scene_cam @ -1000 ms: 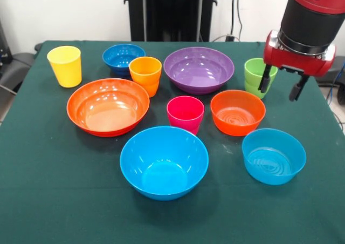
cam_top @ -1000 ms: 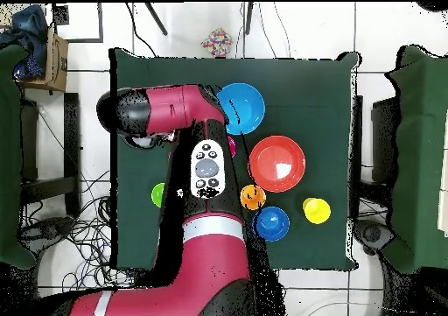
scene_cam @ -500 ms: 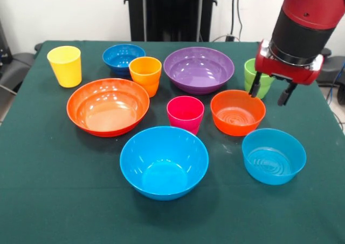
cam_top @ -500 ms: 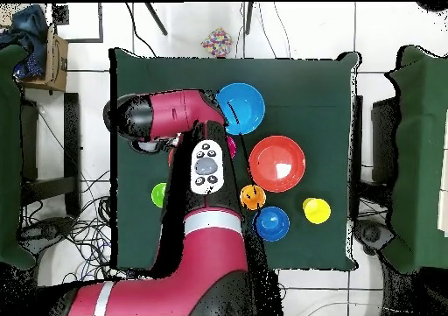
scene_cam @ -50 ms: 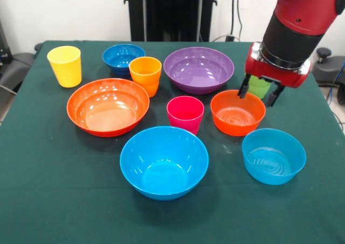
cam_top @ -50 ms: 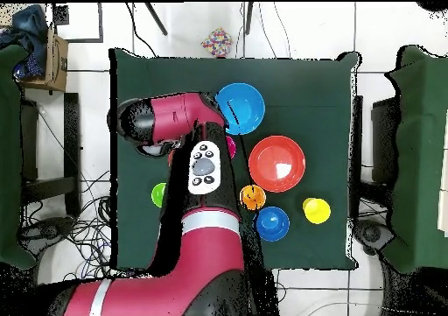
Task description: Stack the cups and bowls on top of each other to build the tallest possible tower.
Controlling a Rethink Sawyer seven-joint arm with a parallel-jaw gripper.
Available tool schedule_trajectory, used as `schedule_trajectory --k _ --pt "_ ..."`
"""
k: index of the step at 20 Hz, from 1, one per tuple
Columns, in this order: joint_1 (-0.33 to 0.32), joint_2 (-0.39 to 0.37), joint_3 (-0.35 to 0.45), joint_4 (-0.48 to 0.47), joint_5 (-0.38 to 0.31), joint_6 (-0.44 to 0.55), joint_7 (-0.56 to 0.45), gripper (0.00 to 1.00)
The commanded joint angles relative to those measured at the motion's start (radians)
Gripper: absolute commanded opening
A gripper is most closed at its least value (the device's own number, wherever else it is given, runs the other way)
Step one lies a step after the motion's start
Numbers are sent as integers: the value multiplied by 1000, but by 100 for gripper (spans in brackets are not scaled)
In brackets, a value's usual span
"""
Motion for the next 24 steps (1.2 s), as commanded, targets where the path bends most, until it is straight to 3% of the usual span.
schedule_trajectory --k 1,16,24 --pt "9 17 43 -6 -85 1 -97 100" --pt "22 74 41 5 -67 -58 -20 100" --pt "32 120 38 28 -49 -149 43 100"
